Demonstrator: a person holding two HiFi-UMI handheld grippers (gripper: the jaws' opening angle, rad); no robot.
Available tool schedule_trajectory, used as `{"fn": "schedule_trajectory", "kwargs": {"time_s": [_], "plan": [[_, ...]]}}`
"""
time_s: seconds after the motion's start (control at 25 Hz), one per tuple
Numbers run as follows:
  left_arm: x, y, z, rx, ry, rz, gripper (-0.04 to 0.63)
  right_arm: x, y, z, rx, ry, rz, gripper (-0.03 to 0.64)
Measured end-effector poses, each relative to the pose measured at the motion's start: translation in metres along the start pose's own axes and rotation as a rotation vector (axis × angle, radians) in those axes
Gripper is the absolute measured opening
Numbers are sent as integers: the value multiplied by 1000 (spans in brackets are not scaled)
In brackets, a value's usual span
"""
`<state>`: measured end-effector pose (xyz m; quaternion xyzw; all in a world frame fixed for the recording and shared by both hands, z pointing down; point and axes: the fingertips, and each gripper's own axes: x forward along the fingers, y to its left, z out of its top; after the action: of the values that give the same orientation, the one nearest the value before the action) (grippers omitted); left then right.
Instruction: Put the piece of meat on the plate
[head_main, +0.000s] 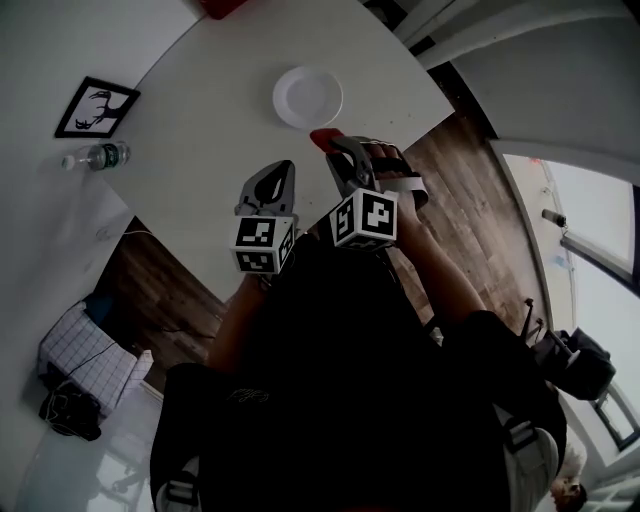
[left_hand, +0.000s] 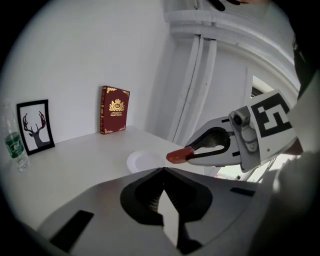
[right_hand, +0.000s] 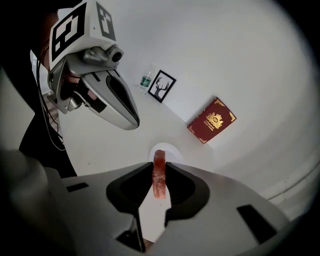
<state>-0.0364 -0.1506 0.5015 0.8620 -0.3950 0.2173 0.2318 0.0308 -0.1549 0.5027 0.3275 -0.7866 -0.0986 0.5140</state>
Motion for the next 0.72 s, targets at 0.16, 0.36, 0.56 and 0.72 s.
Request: {"fn": "schedule_trajectory", "kwargs": {"time_s": [0.16,0.36,0.56,0.72], "plan": [[13,5,-4,-12,24,5,3,19,0,-3,-35,8,30,93],[22,14,-7,-10,47,17,3,39,0,-6,-82,27,47,93],[27,23,-7,-11,69,29,3,60,3,-7,-111,47,68,93],[29,27,-10,-24,72,44,3,71,2,-6,-139,42,79,94]]}}
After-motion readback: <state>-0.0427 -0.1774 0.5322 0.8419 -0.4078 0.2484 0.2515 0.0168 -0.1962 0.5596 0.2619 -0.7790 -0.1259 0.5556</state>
